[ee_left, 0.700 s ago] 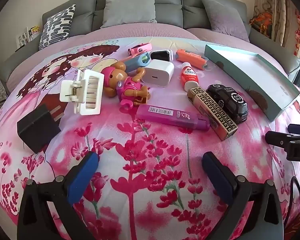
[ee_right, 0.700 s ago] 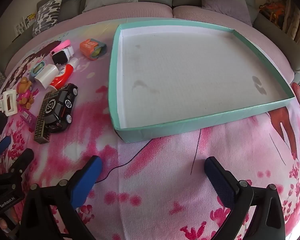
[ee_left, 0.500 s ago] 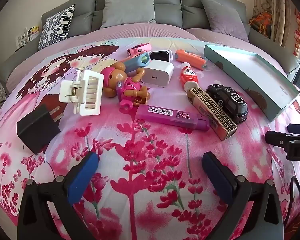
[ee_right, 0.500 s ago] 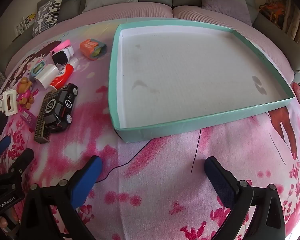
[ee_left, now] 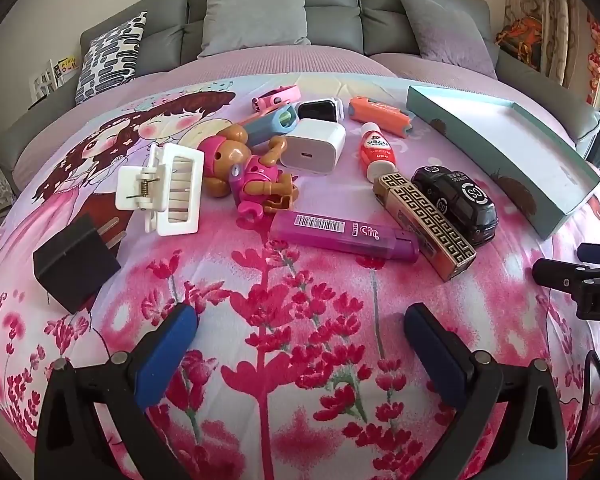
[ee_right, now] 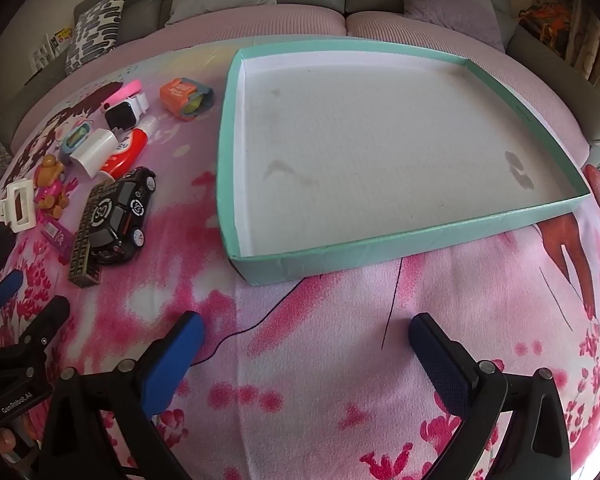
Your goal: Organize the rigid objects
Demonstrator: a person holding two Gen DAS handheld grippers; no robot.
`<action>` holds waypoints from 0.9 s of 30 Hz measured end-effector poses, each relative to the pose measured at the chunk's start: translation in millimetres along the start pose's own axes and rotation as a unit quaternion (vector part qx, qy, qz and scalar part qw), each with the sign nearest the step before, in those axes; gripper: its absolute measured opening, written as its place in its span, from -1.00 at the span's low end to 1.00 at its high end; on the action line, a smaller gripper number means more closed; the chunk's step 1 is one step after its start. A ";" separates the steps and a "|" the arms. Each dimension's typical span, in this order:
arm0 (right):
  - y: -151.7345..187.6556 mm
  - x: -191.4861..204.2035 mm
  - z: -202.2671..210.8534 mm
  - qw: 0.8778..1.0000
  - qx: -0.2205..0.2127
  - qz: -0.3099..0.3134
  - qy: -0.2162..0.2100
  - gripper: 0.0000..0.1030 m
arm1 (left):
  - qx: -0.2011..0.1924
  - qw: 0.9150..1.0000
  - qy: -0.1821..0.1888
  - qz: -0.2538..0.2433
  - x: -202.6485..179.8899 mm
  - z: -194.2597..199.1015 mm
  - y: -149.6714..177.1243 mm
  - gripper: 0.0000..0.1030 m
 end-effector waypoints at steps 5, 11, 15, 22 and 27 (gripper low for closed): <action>0.0 0.0 0.0 1.000 0.000 0.000 0.000 1.00 | -0.004 1.000 0.003 -0.002 0.7 0.2 1.5 1.00; 0.0 0.0 0.0 1.000 0.000 0.000 -0.001 1.00 | -0.007 1.000 0.005 -0.004 1.8 3.1 3.6 1.00; 0.0 0.0 0.0 1.000 0.000 -0.001 -0.001 1.00 | -0.007 1.000 0.004 -0.004 0.6 3.5 2.7 1.00; -0.1 0.1 0.0 1.000 0.000 -0.001 -0.001 1.00 | -0.007 1.000 0.004 -0.004 0.4 3.9 1.8 1.00; -0.1 0.2 0.0 1.000 -0.001 -0.001 -0.002 1.00 | -0.006 1.000 0.004 -0.004 0.3 3.9 1.7 1.00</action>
Point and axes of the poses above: each gripper's, at about its wrist camera, not at the fingertips, and z roughly against the way its jaws point, x to its left, y to its underside, the point moved 3 cm from there along -z, roughly the way its jaws point, and after that the axes turned 1 degree about y, right-handed, at the moved point
